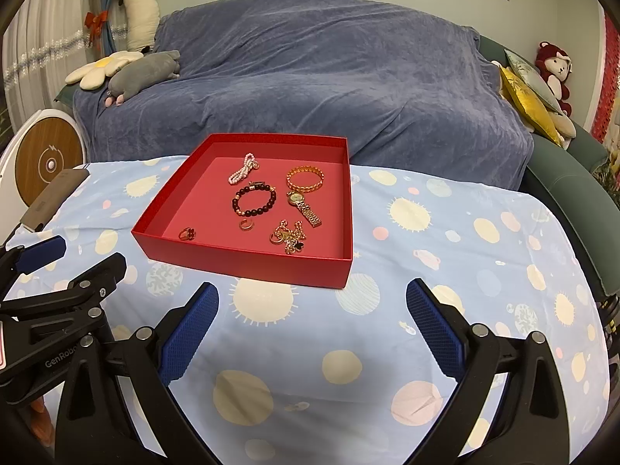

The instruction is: Organize jewelry

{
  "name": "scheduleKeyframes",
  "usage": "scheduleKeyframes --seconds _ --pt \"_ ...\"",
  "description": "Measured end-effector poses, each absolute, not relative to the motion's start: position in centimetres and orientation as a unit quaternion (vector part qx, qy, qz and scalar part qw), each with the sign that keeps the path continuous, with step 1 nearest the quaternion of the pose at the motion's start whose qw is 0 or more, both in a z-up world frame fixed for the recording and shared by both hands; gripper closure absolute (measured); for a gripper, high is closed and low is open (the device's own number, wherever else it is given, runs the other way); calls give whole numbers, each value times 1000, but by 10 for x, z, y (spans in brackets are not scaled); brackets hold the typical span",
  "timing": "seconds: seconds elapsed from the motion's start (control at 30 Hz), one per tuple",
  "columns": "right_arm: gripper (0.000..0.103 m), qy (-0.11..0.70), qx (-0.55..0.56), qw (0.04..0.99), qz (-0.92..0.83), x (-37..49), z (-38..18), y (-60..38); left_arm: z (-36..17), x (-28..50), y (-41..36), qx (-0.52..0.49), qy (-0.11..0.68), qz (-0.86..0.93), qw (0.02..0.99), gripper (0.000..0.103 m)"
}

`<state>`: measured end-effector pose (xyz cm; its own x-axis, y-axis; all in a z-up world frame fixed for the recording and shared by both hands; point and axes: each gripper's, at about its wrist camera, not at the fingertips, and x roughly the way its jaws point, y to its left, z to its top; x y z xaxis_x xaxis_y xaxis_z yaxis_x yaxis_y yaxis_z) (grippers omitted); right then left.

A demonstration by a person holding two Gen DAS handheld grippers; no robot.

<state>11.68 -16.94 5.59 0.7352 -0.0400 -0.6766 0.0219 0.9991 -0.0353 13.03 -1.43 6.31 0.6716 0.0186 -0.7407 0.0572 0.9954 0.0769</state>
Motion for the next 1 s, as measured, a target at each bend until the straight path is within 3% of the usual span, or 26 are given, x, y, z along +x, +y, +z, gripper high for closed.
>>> scheduleKeyframes --seconds 0.57,0.67,1.0 --pt "8 357 -2 934 -23 114 59 -175 67 130 -18 40 399 -4 916 27" --pt "8 354 1 935 -24 114 61 -176 68 129 -17 40 395 5 918 21" --pt "7 349 8 937 -22 112 63 -177 71 127 -16 36 386 6 922 19"
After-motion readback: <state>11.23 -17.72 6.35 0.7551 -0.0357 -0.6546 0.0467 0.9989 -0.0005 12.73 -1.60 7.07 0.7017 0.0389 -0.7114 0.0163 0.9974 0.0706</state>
